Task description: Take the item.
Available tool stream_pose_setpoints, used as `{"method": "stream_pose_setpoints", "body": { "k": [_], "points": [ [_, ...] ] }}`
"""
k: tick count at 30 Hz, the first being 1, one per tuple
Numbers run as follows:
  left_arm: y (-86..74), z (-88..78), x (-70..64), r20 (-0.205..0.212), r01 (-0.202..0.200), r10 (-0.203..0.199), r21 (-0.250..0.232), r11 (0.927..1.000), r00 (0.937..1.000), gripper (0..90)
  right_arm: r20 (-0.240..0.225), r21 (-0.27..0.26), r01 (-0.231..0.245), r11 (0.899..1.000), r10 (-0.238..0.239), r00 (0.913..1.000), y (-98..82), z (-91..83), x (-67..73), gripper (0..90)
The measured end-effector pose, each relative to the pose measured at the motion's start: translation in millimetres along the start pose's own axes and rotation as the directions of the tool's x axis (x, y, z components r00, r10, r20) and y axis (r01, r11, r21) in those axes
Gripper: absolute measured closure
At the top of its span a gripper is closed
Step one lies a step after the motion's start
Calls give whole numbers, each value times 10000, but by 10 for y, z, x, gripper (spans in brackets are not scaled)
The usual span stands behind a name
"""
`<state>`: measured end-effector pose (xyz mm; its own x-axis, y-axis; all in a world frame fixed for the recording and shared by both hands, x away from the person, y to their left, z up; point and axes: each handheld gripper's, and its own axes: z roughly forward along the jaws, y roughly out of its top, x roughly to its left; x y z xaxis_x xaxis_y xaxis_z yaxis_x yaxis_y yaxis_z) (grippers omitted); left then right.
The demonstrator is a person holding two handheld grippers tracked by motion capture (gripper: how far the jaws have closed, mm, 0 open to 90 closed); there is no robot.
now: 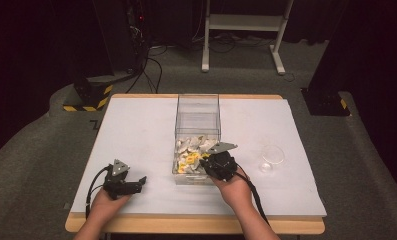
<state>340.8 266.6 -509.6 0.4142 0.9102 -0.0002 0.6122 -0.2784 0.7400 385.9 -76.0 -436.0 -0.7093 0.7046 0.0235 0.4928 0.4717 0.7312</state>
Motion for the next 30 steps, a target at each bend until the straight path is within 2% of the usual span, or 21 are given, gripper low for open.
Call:
{"method": "stream_pose_setpoints", "body": {
  "k": [6,13,23,30],
  "points": [
    [0,0,1,-7,-23,23,-1,10000,10000,163,78,-131,111,9999,-110,9999,-32,-19,9,880],
    [0,0,1,-8,-21,21,-2,10000,10000,162,97,-411,55,9991,-51,9999,-73,-40,18,890],
    [0,0,1,-7,-22,22,0,10000,10000,163,372,-1411,41,9900,12,9993,-106,-181,56,891],
    [0,0,1,-15,-18,18,-2,10000,10000,162,454,-1813,-86,9834,171,9988,-147,-248,39,891]
  ]
}}
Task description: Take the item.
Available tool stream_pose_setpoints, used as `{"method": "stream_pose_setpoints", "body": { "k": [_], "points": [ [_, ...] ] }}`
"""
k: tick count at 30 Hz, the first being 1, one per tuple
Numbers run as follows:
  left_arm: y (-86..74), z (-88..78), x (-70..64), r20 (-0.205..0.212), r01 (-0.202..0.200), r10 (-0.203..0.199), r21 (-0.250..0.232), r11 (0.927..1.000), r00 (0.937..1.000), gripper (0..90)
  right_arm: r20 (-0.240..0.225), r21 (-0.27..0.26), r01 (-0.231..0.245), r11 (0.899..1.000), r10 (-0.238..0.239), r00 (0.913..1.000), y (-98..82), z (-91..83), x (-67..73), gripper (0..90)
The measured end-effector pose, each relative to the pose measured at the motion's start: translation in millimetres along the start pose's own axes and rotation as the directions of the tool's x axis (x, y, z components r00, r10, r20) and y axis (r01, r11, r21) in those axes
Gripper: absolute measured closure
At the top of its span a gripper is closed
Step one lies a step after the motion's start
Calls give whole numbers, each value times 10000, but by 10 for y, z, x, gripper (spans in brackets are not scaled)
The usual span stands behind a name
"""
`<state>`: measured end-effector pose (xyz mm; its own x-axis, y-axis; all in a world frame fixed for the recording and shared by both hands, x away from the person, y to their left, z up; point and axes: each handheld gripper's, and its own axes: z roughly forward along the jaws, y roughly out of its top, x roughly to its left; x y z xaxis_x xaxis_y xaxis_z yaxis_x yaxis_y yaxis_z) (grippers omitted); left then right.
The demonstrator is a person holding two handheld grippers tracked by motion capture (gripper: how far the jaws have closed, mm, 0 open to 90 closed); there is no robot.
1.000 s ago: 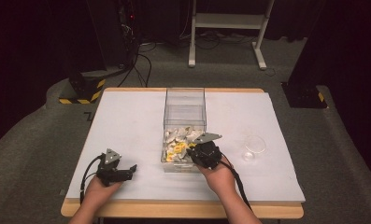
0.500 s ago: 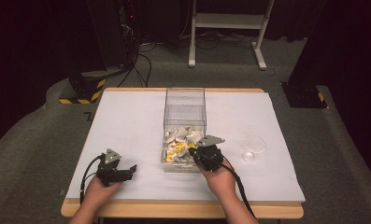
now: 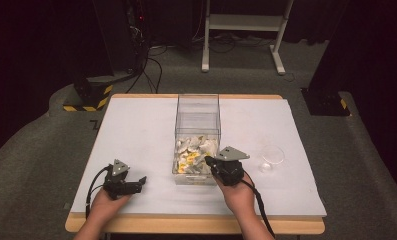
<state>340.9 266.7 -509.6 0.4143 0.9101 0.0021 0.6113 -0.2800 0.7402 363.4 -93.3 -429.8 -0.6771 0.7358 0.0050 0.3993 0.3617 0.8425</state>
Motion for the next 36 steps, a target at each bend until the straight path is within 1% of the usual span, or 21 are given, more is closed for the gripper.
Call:
{"method": "stream_pose_setpoints", "body": {
  "k": [2,3,5,8,19,25,28,36],
  "points": [
    [0,0,-1,15,17,-17,0,10000,10000,162,41,-132,-39,9999,39,10000,-8,-28,-10,892],
    [0,0,0,5,8,-8,0,10000,10000,162,123,-297,-53,9995,56,9999,-14,-60,-24,893],
    [0,0,0,11,-4,4,4,10000,10000,162,116,-353,-64,9994,68,9999,-16,-69,-28,893],
    [0,0,0,6,-9,9,4,10000,10000,163,70,-708,-116,9974,122,9999,-37,-103,-38,893],
    [0,0,0,9,-4,4,2,10000,10000,162,299,-1281,-303,9913,344,9990,-99,-139,-75,894],
    [0,0,0,10,-2,2,6,10000,10000,162,326,-1696,-451,9845,513,9982,-93,-180,-85,894],
    [0,0,0,1,2,-2,-2,10000,10000,163,372,-1848,-471,9817,548,9978,-92,-198,-90,894],
    [0,0,-1,14,14,-14,3,10000,10000,162,348,-2029,-552,9776,636,9974,-95,-222,-93,894]
  ]
}}
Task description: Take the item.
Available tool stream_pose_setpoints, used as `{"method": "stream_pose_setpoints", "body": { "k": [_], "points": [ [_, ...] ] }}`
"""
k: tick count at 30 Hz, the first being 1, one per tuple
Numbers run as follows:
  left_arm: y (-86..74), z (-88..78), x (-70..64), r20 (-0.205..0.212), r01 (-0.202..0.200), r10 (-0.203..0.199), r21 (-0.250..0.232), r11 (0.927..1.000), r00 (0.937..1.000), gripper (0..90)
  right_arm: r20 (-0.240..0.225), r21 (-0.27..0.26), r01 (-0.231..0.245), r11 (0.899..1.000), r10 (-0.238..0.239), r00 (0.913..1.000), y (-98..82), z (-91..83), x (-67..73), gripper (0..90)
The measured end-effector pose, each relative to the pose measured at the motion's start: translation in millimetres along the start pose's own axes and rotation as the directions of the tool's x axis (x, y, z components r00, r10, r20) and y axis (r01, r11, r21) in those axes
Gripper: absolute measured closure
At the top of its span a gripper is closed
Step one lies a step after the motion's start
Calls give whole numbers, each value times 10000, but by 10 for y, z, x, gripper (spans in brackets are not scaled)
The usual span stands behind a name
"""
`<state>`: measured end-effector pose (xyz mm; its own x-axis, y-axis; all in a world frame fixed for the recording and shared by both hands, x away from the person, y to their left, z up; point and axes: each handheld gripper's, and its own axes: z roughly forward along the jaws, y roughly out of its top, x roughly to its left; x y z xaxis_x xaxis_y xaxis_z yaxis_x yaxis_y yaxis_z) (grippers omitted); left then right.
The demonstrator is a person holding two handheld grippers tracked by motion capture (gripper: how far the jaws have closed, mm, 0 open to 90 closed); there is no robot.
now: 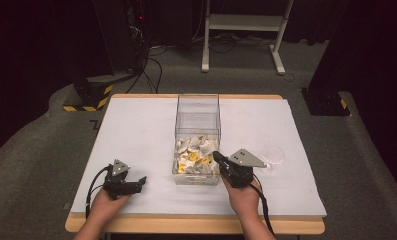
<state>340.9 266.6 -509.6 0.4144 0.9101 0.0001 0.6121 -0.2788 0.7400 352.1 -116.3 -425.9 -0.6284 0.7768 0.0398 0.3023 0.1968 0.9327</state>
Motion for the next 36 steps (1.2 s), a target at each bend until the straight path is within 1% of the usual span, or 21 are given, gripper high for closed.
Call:
{"method": "stream_pose_setpoints", "body": {
  "k": [5,16,25,36],
  "points": [
    [0,1,0,-9,4,-4,-6,10000,10000,163,-19,-195,5,9998,-6,10000,24,-31,10,894],
    [0,0,1,3,2,-2,0,10000,10000,162,-25,-450,-14,9990,13,10000,58,-73,13,894],
    [1,0,1,-1,-13,13,3,10000,10000,162,-86,-679,-110,9976,105,9999,98,-129,8,896],
    [0,1,0,-4,10,-10,-5,10000,10000,162,9,-1014,-196,9947,198,9998,147,-198,-20,896]
  ]
}}
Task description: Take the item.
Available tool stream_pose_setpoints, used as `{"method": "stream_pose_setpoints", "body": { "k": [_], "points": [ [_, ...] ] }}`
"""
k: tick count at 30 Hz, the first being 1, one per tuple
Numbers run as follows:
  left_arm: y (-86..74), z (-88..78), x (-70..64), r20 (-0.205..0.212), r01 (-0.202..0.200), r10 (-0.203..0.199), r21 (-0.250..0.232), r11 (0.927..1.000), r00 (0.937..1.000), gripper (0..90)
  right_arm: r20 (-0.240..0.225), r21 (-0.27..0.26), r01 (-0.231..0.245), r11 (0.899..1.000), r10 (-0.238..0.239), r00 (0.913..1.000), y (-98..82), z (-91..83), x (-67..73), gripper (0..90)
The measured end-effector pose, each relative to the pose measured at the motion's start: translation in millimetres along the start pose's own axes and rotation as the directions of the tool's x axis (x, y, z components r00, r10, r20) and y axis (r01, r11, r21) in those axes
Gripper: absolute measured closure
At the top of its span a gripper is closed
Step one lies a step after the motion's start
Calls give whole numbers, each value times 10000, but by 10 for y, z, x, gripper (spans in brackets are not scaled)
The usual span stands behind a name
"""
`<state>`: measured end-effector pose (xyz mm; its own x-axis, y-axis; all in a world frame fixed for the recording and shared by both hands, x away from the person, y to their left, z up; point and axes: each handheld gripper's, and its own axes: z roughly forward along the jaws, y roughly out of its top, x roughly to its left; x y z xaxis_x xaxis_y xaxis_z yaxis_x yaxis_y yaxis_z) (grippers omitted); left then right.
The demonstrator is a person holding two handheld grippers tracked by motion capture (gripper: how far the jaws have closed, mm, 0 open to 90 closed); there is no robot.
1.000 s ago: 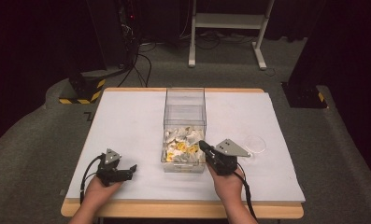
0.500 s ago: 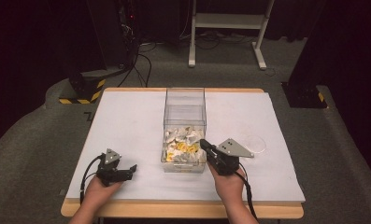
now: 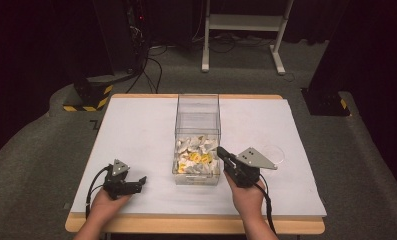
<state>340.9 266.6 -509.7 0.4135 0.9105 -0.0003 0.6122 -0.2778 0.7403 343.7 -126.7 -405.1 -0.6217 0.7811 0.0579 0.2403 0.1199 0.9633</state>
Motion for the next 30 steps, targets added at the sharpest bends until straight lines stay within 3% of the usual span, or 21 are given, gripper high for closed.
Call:
{"method": "stream_pose_setpoints", "body": {
  "k": [16,30],
  "points": [
    [0,-1,0,7,-9,9,5,10000,10000,162,382,-543,-198,9983,219,9990,106,-170,-135,896],
    [1,0,2,29,0,0,12,10000,10000,162,1072,-739,-395,9965,473,9931,103,-321,-341,896]
  ]
}}
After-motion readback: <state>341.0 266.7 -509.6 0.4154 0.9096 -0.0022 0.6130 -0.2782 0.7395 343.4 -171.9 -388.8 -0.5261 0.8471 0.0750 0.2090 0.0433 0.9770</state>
